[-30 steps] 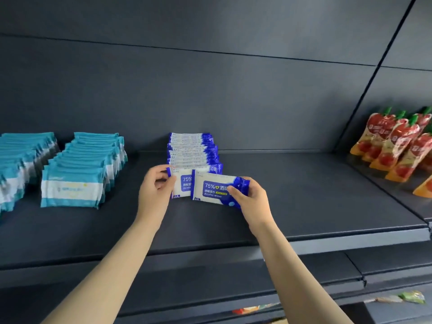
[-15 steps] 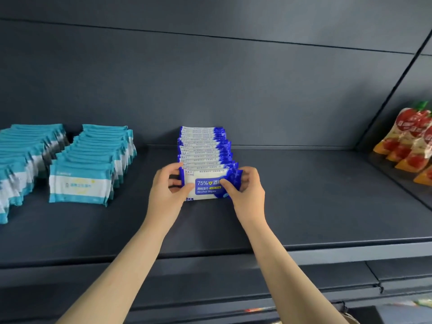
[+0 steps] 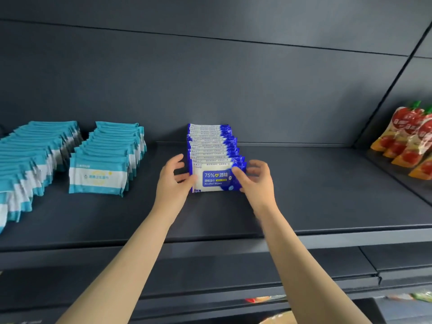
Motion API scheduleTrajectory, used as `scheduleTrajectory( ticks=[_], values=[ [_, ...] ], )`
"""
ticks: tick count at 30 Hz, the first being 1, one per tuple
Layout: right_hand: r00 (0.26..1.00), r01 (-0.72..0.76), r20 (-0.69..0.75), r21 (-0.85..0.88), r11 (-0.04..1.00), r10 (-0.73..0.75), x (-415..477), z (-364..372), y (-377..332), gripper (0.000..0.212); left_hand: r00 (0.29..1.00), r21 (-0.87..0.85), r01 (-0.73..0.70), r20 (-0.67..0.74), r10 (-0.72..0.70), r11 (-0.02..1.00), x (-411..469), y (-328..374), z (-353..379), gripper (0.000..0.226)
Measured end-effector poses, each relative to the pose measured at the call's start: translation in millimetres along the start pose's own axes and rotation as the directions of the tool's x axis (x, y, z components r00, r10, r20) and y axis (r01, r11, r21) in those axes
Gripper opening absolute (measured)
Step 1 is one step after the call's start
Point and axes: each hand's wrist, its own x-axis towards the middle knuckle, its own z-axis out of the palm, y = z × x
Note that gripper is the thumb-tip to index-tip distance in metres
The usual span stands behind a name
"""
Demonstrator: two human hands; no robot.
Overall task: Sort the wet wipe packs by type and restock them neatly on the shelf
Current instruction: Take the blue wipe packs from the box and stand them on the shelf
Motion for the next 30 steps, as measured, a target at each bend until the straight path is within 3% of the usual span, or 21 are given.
scheduleTrajectory(
  ticks=[6, 11, 19, 25, 30],
  values=[
    [0.995, -0.020, -0.096, 0.185, 0.983, 0.038, -49.2, -21.8, -46.9, 0.043, 0.997, -0.177, -0.012, 0.069, 0.024, 0.984, -14.3, 38.1, -28.9, 0.048],
    [0.969, -0.009, -0.237, 0.246, 0.969, 0.069, -124.8, -31.0, -57.4, 0.035, 0.949, -0.259, 0.054, 0.313, 0.030, 0.964, -52.5, 52.8, -46.8, 0.038],
    [0.880, -0.135, -0.407, 0.281, 0.950, 0.246, -261.5, -55.9, 6.2, 0.030, 0.746, -0.210, 0.287, 0.661, -0.080, 0.935, -153.6, 18.6, -49.2, 0.030],
    [0.751, -0.265, -0.519, 0.328, 0.907, 0.407, -360.3, -90.2, 76.0, 0.055, 0.579, -0.016, 0.349, 0.789, -0.203, 0.937, -220.2, -28.1, -21.0, 0.020],
    [0.612, -0.351, -0.585, 0.402, 0.846, 0.532, -434.2, -129.1, 119.8, 0.054, 0.428, 0.149, 0.374, 0.848, -0.313, 0.915, -283.8, -56.4, 15.1, 0.023]
  ],
)
